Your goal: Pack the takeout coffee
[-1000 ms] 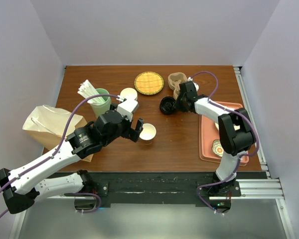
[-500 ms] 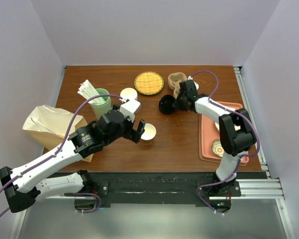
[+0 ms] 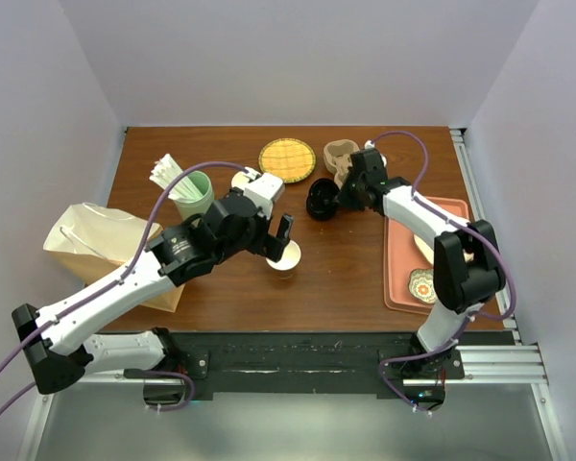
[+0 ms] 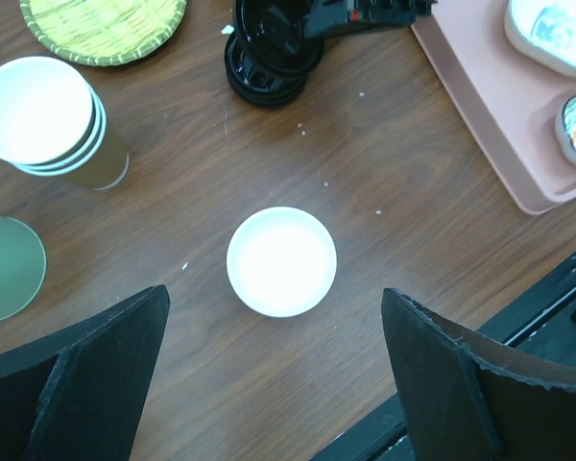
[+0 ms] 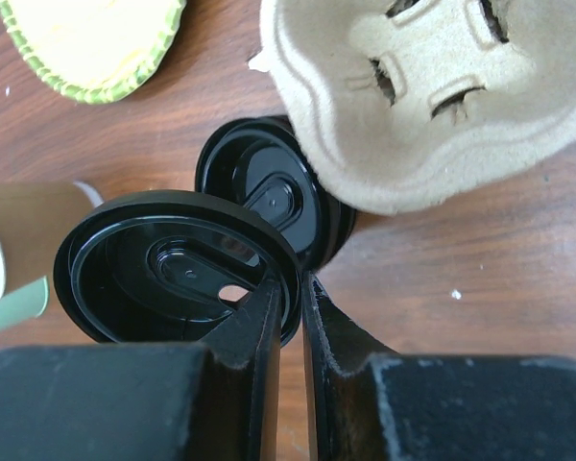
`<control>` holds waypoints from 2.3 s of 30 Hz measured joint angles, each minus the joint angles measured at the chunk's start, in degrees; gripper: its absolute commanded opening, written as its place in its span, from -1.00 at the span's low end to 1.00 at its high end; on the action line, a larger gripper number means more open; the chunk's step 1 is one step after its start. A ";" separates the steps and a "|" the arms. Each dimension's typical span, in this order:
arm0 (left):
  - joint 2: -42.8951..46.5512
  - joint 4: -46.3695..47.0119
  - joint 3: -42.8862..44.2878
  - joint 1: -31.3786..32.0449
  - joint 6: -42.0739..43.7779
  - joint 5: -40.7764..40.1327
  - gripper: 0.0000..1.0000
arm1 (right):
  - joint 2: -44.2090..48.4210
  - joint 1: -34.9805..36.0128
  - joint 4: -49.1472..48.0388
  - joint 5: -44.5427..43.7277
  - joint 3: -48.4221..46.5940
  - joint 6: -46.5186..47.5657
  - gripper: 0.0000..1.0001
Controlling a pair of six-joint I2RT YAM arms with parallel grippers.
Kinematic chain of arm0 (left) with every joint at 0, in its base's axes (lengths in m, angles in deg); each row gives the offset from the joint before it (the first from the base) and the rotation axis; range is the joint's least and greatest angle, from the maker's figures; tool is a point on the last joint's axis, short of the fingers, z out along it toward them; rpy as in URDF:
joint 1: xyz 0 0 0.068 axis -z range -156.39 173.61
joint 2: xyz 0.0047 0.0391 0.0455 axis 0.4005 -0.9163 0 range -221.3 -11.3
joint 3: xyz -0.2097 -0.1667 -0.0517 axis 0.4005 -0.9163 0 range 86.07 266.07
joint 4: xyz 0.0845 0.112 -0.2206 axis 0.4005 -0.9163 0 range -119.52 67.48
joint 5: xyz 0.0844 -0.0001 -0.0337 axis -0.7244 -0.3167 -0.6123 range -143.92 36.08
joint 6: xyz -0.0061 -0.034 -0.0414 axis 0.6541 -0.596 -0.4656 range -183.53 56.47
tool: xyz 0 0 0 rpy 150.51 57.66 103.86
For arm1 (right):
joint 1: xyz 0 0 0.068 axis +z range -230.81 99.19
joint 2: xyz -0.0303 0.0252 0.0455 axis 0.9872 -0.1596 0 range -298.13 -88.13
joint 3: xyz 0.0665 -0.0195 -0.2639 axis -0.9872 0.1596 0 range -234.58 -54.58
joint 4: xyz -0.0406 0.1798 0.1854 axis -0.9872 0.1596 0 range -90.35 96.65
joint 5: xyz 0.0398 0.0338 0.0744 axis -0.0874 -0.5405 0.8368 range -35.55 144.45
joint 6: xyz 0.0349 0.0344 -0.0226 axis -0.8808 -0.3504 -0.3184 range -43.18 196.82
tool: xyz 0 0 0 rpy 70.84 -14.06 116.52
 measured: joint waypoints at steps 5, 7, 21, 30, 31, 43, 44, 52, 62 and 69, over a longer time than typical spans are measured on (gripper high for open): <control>-2.58 -0.52 2.51 -3.45 -2.49 3.41 0.79 | 3.21 0.00 1.88 1.81 0.00 1.79 -0.74; -3.23 -0.92 2.73 -6.38 -3.65 6.32 0.79 | 5.05 0.02 2.03 4.07 0.00 2.86 -0.74; -7.15 1.11 6.58 -10.80 -7.15 17.55 0.58 | 22.73 9.27 4.22 16.52 3.30 12.55 -0.74; -9.25 1.95 7.41 -10.80 -8.07 20.63 0.30 | 27.06 10.01 5.99 17.05 4.20 13.64 -0.74; -9.51 1.92 7.78 -10.80 -7.98 20.92 0.28 | 27.06 10.01 6.32 17.03 4.20 13.81 -0.75; -12.15 2.08 12.48 -10.82 -4.63 21.90 -0.16 | 27.12 10.40 8.92 16.15 4.17 14.86 -0.74; -12.74 2.05 12.68 -10.82 -4.22 21.99 -0.24 | 27.19 10.40 8.92 16.06 4.17 14.86 -0.74; -16.35 1.14 13.88 -11.17 -1.66 21.49 -0.72 | 27.85 10.40 11.28 16.00 2.56 15.04 -0.50; -17.79 1.97 17.44 -14.56 -5.07 33.18 -0.84 | 38.29 10.43 6.38 19.21 2.10 12.85 0.18; -16.50 20.44 9.73 -24.06 -20.76 54.49 -0.83 | 53.70 10.51 -8.52 20.57 9.05 6.91 0.11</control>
